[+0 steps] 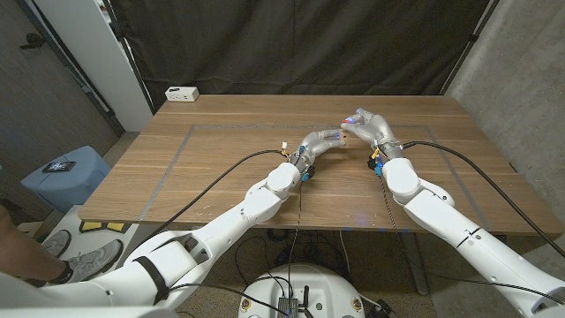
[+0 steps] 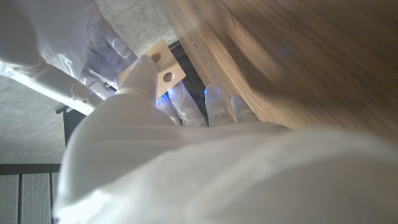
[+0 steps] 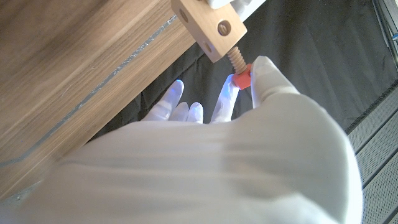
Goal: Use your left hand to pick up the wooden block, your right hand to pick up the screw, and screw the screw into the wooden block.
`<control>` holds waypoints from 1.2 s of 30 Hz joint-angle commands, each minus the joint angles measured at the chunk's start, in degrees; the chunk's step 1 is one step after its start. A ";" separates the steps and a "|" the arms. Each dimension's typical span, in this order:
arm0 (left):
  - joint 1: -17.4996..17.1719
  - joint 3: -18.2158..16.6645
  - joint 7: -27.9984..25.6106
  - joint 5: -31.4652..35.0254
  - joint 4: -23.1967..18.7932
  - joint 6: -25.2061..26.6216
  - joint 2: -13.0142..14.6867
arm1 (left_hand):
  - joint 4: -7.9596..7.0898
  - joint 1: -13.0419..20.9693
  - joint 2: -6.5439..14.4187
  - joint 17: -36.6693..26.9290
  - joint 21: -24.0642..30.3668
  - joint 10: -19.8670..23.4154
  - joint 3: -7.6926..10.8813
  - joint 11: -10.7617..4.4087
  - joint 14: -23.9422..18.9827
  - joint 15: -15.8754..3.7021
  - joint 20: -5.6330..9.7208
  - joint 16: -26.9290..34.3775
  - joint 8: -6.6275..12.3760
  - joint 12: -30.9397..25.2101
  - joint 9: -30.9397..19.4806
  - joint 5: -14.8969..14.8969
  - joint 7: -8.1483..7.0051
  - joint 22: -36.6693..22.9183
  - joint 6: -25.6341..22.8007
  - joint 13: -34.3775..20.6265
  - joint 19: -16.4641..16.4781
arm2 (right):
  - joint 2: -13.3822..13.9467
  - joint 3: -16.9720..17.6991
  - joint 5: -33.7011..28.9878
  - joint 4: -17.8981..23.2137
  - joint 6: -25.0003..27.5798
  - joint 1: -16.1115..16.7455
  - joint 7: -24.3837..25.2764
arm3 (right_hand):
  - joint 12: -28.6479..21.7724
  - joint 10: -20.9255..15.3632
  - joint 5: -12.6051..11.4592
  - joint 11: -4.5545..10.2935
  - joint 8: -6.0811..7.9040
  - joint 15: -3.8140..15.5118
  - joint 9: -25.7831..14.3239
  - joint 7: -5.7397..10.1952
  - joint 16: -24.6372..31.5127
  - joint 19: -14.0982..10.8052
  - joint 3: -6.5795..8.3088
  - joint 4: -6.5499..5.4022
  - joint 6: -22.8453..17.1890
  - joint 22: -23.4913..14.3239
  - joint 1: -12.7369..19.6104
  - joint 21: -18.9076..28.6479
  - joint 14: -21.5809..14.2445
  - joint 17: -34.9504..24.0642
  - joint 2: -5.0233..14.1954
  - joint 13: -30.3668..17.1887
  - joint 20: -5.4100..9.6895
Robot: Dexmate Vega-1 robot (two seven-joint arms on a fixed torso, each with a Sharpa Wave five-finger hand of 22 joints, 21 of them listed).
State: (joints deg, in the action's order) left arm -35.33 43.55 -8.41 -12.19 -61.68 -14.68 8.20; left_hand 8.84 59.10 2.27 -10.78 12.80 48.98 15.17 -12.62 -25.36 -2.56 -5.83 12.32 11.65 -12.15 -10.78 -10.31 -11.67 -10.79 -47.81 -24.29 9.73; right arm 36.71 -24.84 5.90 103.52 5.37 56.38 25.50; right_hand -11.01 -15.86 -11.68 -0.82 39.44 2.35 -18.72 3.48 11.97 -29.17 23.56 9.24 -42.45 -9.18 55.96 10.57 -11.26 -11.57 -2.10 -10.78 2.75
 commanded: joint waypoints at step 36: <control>0.49 -0.05 0.39 -0.25 1.01 -0.22 -0.29 | -0.28 0.38 0.63 -0.15 -0.11 0.50 0.08 -0.04 -0.65 -5.15 -0.39 0.02 0.21 -0.26 -0.31 0.02 0.31 -0.21 -0.26 -0.25 0.33 | -0.06 -0.40 0.05 -0.76 0.69 -0.75 -0.50 | 0.04 0.14 -0.27 0.26 0.46 0.69 -0.03 0.27 -0.22 0.08 0.10 -0.11 0.14 -0.14 0.13 -0.10 -0.11 -0.11 0.52 -0.13 2.66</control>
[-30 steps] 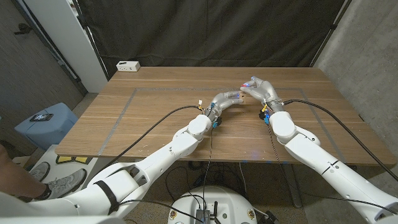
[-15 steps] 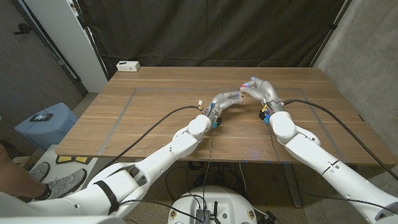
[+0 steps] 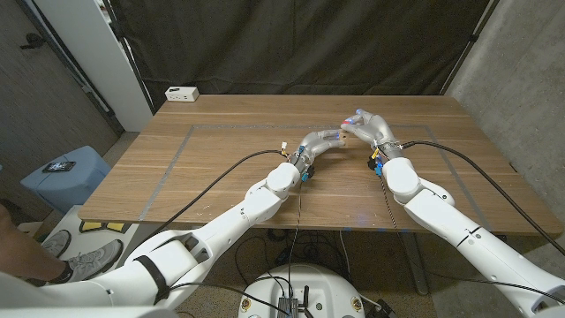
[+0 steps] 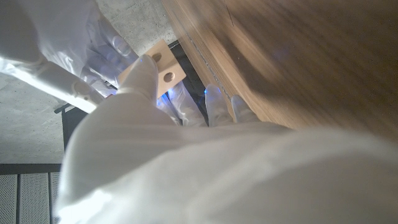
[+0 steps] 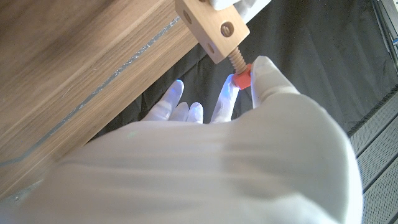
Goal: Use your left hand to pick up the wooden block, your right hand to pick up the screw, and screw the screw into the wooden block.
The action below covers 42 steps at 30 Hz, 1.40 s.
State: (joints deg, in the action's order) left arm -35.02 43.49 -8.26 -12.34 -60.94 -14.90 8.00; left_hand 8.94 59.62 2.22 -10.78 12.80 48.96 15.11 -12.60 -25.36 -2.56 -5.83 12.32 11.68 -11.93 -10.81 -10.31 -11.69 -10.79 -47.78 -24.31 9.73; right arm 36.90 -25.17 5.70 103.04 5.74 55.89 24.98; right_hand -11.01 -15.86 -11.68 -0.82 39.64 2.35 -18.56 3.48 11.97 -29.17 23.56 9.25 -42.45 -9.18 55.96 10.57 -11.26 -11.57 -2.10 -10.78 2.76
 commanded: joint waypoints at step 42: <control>1.25 0.02 0.71 -0.54 2.59 -0.40 -1.01 | -0.38 -0.01 0.82 -0.16 -0.05 0.52 -0.05 -0.06 -0.71 -5.12 -0.45 0.04 0.19 -0.44 -0.28 0.00 0.35 -0.21 -0.31 -0.30 0.58 | 0.23 -1.10 -0.80 -1.74 0.39 -1.41 -0.79 | 0.03 0.14 -0.28 0.19 0.50 0.74 -0.12 0.21 -0.24 0.13 0.17 -0.10 0.28 -0.14 0.06 -0.11 -0.08 -0.11 0.50 -0.13 2.61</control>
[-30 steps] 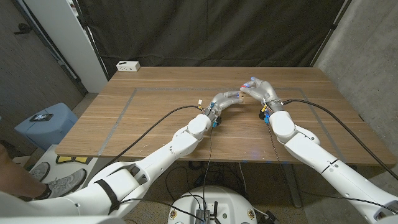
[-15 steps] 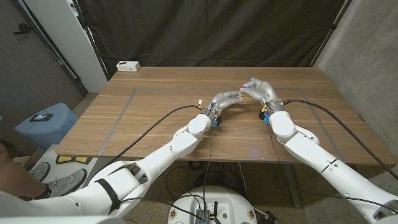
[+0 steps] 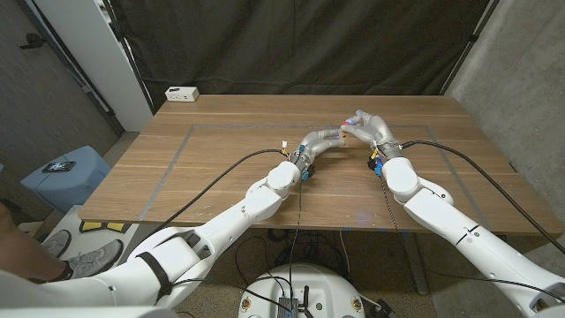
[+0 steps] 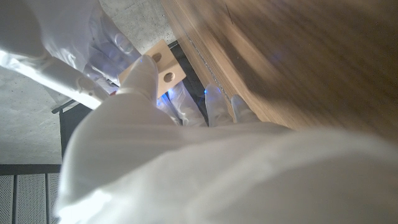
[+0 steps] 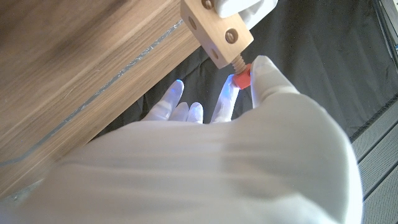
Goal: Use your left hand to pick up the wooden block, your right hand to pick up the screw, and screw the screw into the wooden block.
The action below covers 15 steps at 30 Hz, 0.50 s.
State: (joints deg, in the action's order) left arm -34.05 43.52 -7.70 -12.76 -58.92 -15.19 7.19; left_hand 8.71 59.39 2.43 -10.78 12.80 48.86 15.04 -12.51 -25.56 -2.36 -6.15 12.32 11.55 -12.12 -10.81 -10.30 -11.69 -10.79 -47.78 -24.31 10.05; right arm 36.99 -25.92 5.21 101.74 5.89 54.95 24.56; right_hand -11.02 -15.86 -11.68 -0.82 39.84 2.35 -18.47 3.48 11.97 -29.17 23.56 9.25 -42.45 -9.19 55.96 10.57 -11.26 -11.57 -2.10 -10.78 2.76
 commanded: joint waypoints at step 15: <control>0.75 0.03 0.52 -0.26 1.57 -0.53 -0.59 | -0.14 0.31 0.66 -0.16 -0.04 0.59 -0.01 -0.15 -0.63 -5.29 -0.08 0.08 0.31 -0.21 -0.28 -0.01 0.52 -0.21 -0.30 -0.28 0.30 | 0.16 -0.33 -0.10 -0.46 0.67 -0.57 -0.39 | 0.11 0.40 -0.25 0.19 0.14 0.61 -0.03 0.26 -0.28 0.18 0.13 -0.17 0.71 -0.14 -0.14 -0.12 0.05 -0.13 0.42 -0.13 2.62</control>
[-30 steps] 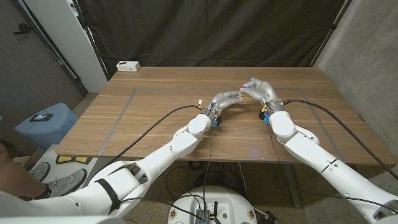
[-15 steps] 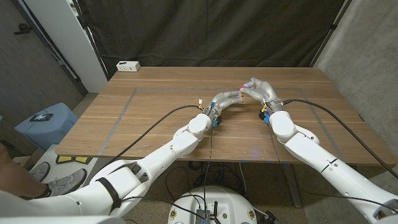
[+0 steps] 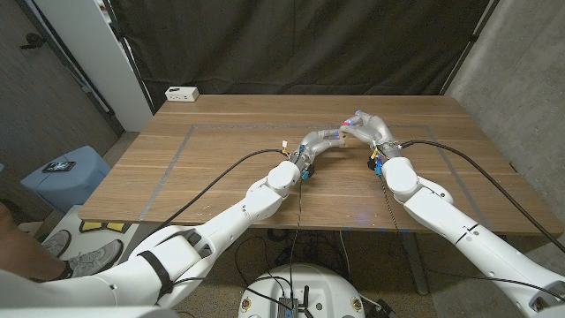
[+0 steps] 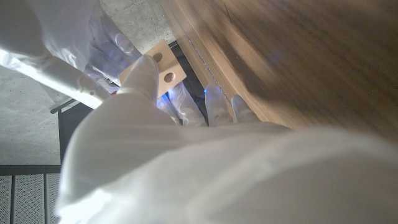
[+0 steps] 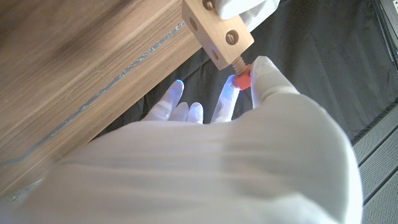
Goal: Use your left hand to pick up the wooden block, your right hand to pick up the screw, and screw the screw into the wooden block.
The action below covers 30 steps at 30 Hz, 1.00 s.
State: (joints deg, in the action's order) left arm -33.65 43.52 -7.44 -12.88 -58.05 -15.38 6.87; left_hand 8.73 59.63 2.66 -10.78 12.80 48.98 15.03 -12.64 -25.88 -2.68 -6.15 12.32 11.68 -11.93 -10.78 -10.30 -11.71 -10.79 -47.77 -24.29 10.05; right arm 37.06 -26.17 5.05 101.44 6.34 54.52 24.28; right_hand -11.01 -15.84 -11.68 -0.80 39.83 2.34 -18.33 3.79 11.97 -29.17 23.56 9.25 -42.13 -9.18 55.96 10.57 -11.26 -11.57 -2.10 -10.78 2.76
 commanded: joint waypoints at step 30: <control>0.62 0.06 -0.07 -0.17 1.04 0.11 -0.59 | -0.12 0.37 0.74 -0.18 0.02 0.49 0.00 -0.02 -0.44 -4.84 -0.22 0.15 0.14 -0.40 -0.32 -0.05 0.73 -0.21 -0.19 -0.36 0.52 | 0.40 -0.41 0.15 -0.48 0.60 -0.42 -0.68 | 0.31 1.41 -0.08 0.00 -1.10 0.46 0.36 -0.13 -0.35 0.59 0.14 -0.21 3.53 -0.16 -0.81 -0.18 0.44 -0.29 -0.43 -0.15 2.55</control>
State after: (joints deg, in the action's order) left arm -33.30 43.57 -7.26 -13.02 -57.52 -15.37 6.62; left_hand 8.86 59.96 2.80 -10.78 12.80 48.95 14.90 -12.61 -25.87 -2.68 -6.15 12.32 11.44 -12.16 -10.77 -10.30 -11.53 -10.79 -47.95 -24.40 10.05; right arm 37.32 -26.48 5.22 101.04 6.59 54.27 23.76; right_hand -10.80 -14.71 -11.68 -0.71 38.96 2.14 -18.06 3.70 11.62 -28.65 23.56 9.25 -38.76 -9.18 55.65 10.57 -11.04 -11.57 -2.40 -10.78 2.65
